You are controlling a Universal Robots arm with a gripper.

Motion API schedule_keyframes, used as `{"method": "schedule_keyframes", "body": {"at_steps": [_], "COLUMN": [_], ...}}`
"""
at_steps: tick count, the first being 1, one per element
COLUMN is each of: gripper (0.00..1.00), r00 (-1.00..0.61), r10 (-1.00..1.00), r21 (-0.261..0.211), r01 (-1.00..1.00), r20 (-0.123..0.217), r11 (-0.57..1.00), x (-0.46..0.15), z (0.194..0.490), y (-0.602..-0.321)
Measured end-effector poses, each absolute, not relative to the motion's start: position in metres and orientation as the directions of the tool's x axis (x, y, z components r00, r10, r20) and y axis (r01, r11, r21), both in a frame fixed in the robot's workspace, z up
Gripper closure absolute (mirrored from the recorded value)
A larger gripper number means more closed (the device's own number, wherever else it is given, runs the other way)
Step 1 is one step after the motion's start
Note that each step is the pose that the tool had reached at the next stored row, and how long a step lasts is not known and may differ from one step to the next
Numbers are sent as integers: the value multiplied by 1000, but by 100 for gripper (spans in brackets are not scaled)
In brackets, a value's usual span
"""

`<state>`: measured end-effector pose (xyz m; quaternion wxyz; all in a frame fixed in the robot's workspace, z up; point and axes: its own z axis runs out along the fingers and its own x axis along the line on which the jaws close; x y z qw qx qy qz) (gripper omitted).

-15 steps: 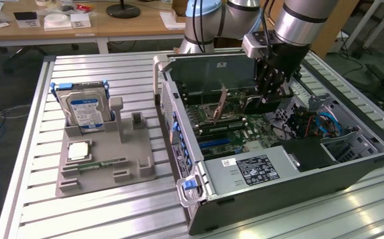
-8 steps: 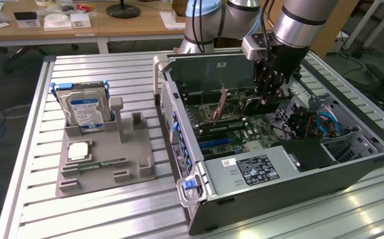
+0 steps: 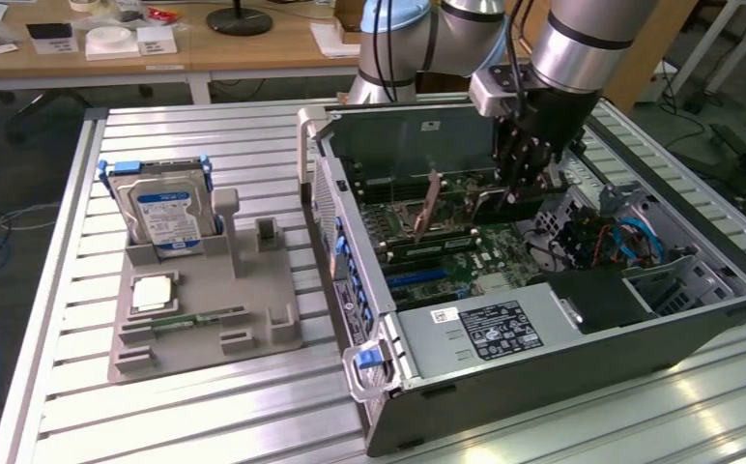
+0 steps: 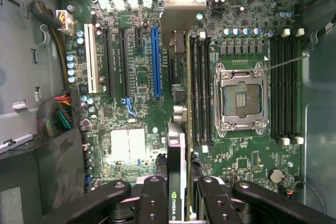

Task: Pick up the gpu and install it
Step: 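Insert the gpu into the slot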

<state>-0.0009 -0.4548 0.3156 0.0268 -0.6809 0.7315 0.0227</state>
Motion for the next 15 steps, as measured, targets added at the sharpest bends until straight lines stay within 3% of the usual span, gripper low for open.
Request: {"method": "schedule_keyframes", "body": {"at_steps": [15], "gripper": [73], "r00": [-67], "r10": [-995], "r21": [-8], "r01": [-998], "r20": [-73], "r11": [68], "x": [-4], "z": [313], "y": [-459]}}
